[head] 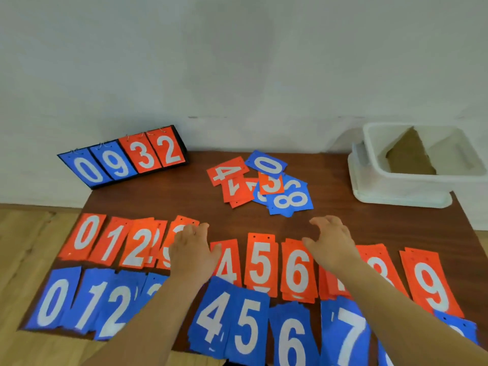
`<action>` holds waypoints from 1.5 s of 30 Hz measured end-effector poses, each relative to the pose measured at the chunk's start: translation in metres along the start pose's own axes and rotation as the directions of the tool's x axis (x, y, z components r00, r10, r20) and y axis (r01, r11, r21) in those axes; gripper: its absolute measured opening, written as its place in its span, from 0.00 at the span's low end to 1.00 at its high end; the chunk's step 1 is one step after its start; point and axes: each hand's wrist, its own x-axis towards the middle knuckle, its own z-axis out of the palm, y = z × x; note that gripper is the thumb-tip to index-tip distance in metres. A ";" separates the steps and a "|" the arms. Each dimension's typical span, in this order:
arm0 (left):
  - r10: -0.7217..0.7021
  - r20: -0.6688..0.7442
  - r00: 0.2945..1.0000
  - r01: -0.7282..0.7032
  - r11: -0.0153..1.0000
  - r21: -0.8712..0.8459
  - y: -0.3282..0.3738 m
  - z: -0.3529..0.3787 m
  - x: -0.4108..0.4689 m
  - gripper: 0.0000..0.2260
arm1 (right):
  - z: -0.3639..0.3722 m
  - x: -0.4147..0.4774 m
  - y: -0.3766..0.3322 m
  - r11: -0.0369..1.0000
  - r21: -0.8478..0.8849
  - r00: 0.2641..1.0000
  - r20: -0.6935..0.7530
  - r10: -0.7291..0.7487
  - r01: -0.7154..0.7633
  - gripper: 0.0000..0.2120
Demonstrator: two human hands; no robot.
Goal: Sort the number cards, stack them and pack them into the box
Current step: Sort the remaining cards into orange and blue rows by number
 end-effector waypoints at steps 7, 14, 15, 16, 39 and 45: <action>0.047 0.141 0.989 -0.052 0.998 0.030 -0.024 -0.005 0.125 0.30 | 0.022 0.080 -0.038 0.981 0.016 0.981 0.020 0.193 -0.193 0.31; 0.129 0.158 0.979 -0.129 0.992 -0.009 -0.009 0.000 0.238 0.27 | 0.043 0.146 -0.047 0.916 0.028 0.915 -0.042 0.401 -0.400 0.36; 0.150 0.153 0.977 -0.150 0.989 -0.012 -0.005 0.003 0.252 0.27 | 0.046 0.152 -0.047 0.905 0.019 0.904 -0.049 0.425 -0.424 0.37; 0.167 0.152 0.974 -0.167 0.986 -0.014 -0.001 0.006 0.265 0.26 | 0.049 0.156 -0.046 0.899 0.004 0.897 -0.061 0.437 -0.438 0.38; 0.144 0.099 0.985 -0.115 0.961 -0.253 0.006 0.015 0.277 0.15 | 0.040 0.145 -0.037 0.842 0.427 0.889 -0.158 0.429 -0.330 0.17; -0.011 -0.024 1.000 -0.002 0.867 -0.499 -0.009 -0.020 0.214 0.18 | 0.006 0.095 -0.036 0.813 0.536 0.864 -0.272 0.423 -0.229 0.09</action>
